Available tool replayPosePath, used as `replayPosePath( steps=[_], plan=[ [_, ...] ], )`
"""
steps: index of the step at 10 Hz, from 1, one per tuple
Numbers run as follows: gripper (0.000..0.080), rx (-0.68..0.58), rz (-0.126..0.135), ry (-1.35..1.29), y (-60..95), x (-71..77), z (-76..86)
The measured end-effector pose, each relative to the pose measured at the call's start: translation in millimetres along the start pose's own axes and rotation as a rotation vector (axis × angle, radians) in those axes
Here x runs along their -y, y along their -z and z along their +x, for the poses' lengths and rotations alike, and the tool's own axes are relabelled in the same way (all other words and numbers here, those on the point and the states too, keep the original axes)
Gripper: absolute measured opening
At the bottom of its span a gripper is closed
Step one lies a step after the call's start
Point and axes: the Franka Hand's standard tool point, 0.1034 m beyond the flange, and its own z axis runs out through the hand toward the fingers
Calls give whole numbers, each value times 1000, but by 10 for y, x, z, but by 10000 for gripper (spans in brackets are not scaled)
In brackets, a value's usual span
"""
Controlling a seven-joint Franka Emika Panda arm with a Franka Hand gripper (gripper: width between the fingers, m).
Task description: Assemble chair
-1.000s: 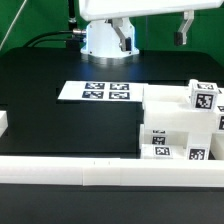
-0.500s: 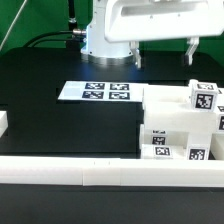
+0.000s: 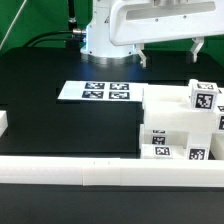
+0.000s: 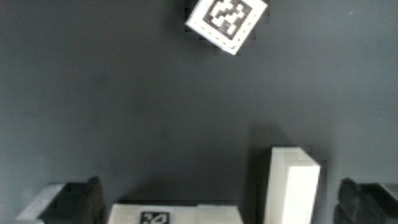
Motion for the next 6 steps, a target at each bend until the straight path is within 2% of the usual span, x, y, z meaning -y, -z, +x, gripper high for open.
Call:
replayPosePath(
  steps=[2, 5, 6],
  plan=[
    [649, 78, -6, 44, -132, 99, -108],
    [649, 70, -6, 60, -97, 65, -58],
    [649, 38, -10, 152, -81, 66, -30]
  ],
)
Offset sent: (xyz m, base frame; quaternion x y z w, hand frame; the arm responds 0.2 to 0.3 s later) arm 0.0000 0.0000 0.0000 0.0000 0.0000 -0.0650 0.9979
